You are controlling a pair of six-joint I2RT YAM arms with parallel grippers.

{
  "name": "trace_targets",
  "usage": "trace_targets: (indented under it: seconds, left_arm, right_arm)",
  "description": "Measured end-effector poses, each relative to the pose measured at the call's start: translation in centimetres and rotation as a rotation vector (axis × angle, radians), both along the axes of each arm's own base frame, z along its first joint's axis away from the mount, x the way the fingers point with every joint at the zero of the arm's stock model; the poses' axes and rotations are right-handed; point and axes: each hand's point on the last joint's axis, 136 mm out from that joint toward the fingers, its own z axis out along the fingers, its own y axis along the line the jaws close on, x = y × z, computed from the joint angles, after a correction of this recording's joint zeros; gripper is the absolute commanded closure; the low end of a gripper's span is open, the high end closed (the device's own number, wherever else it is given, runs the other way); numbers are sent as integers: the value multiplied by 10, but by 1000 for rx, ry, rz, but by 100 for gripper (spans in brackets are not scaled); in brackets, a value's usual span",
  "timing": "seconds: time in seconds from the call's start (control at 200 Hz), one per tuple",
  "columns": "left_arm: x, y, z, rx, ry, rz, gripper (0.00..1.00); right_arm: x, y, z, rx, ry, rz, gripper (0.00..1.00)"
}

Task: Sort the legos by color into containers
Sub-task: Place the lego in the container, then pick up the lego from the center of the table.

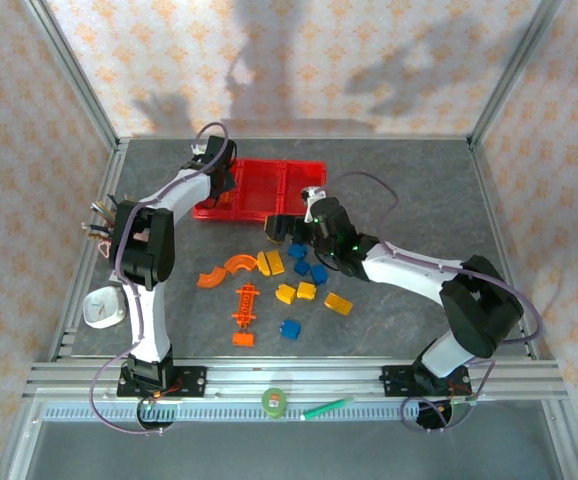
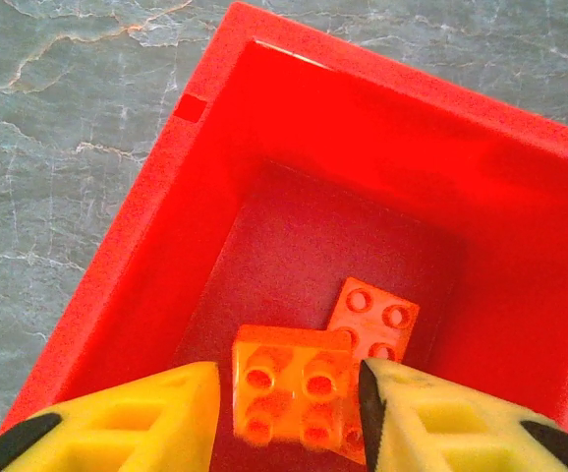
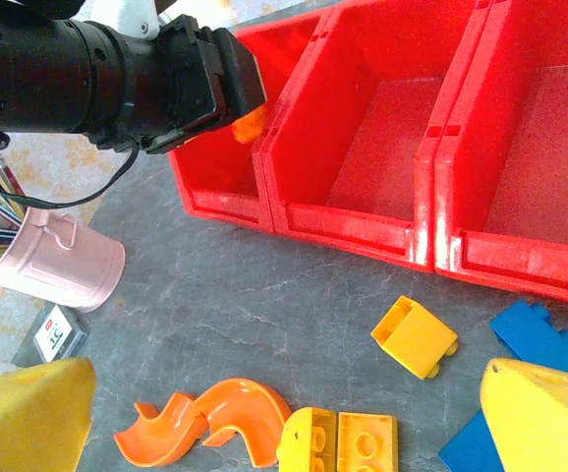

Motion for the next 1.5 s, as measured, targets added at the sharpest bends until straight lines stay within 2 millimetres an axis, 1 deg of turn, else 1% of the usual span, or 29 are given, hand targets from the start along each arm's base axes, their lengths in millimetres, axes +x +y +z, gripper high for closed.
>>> trace_targets:
  seconds: [0.095,0.195,0.29,0.36,0.405,0.491,0.566,0.631,0.731,0.916,1.101,1.186,1.286,1.386,1.497]
  left_arm:
    - [1,0,3,1,2,-2,50]
    - [2,-1,6,2,-2,-7,49]
    - [-4,-2,9,-10,1,-16,47]
    - [-18,-3,13,-29,3,-28,46]
    - [-30,-3,18,-39,4,-36,46]
    - [-53,-4,35,-66,-22,-51,44]
    - [-71,-6,45,-87,-48,-61,43]
    - [-86,-8,48,-94,-59,-75,42]
    - [-111,-19,41,-93,-40,-112,41]
    - [-154,-42,19,-86,16,-191,39]
    - [-182,-66,6,-89,43,-278,39]
    - [-189,-73,-1,-91,55,-308,40]
    - [-193,-78,-8,-93,73,-330,41]
    - [-192,-85,-14,-89,84,-360,41]
    - [-193,-89,-26,-72,116,-381,42]
  right_arm:
    - [0,0,0,-4,-1,2,0]
    - [-1,0,-1,-12,0,5,0]
    - [-1,0,-1,-21,-4,14,0]
    - [-3,-1,-3,-33,-1,18,0]
    - [-4,-2,-4,-42,4,20,0]
    - [-7,-4,-5,-58,11,25,0]
    - [-11,-4,-5,-68,11,34,0]
    - [-16,-2,-4,-77,12,44,0]
    - [-26,3,-8,-95,23,60,0]
    - [-43,7,-21,-119,53,81,0]
    - [-52,1,-38,-129,98,72,0]
    - [-57,-4,-47,-135,121,65,0]
    - [-59,-8,-52,-137,135,50,0]
    - [-59,-11,-51,-134,136,40,0]
    - [-59,-11,-48,-127,132,35,0]
